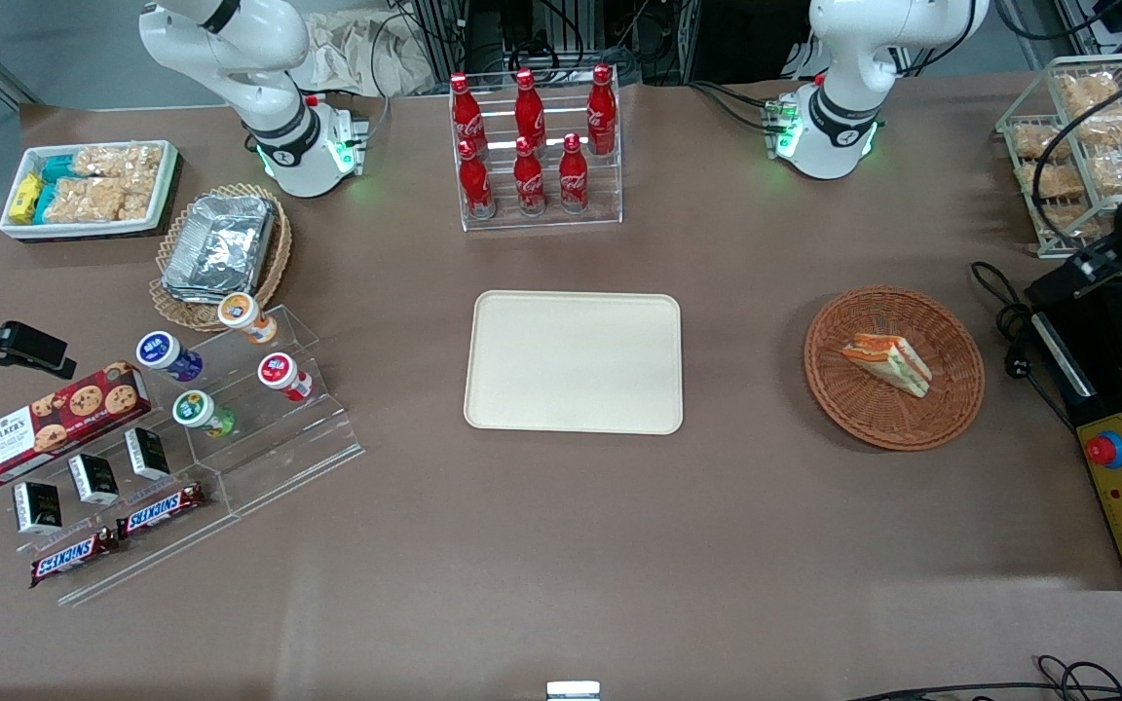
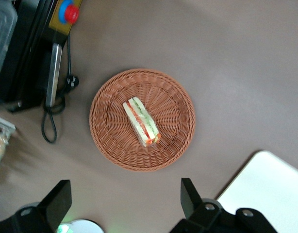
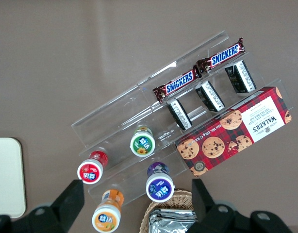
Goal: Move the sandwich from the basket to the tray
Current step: 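Move the open left gripper down over the wrapped sandwich in the basket, then close the left gripper on the wrapped sandwich, then lift the sandwich up out of the basket with the left gripper, then carry the held sandwich over to the cream tray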
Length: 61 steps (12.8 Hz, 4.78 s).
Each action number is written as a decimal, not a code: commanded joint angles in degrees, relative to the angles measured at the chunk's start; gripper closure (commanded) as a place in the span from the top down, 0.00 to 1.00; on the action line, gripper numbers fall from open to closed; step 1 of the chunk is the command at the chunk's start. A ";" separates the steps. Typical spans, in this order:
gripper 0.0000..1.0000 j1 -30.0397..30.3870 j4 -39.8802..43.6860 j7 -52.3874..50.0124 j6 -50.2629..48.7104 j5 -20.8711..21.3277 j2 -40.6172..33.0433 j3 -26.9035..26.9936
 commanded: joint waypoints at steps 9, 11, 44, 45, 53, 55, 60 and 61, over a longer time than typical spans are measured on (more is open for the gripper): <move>1.00 -0.07 -36.19 -28.20 43.97 0.28 0.67 -1.62; 1.00 0.02 -41.64 -28.20 53.11 0.19 1.90 -1.62; 0.00 -0.41 8.00 0.80 -6.19 -0.69 3.13 -30.88; 0.00 -0.77 6.51 0.28 -4.35 -0.78 3.84 -32.28; 0.00 -8.59 -20.21 -12.03 35.82 6.40 12.08 -35.55; 0.00 -9.56 -20.40 -12.12 38.46 9.05 16.22 -35.55; 0.00 -9.91 -20.57 -19.48 44.09 20.03 24.40 -35.55; 0.00 -10.35 -20.14 -21.07 45.05 21.27 25.89 -35.55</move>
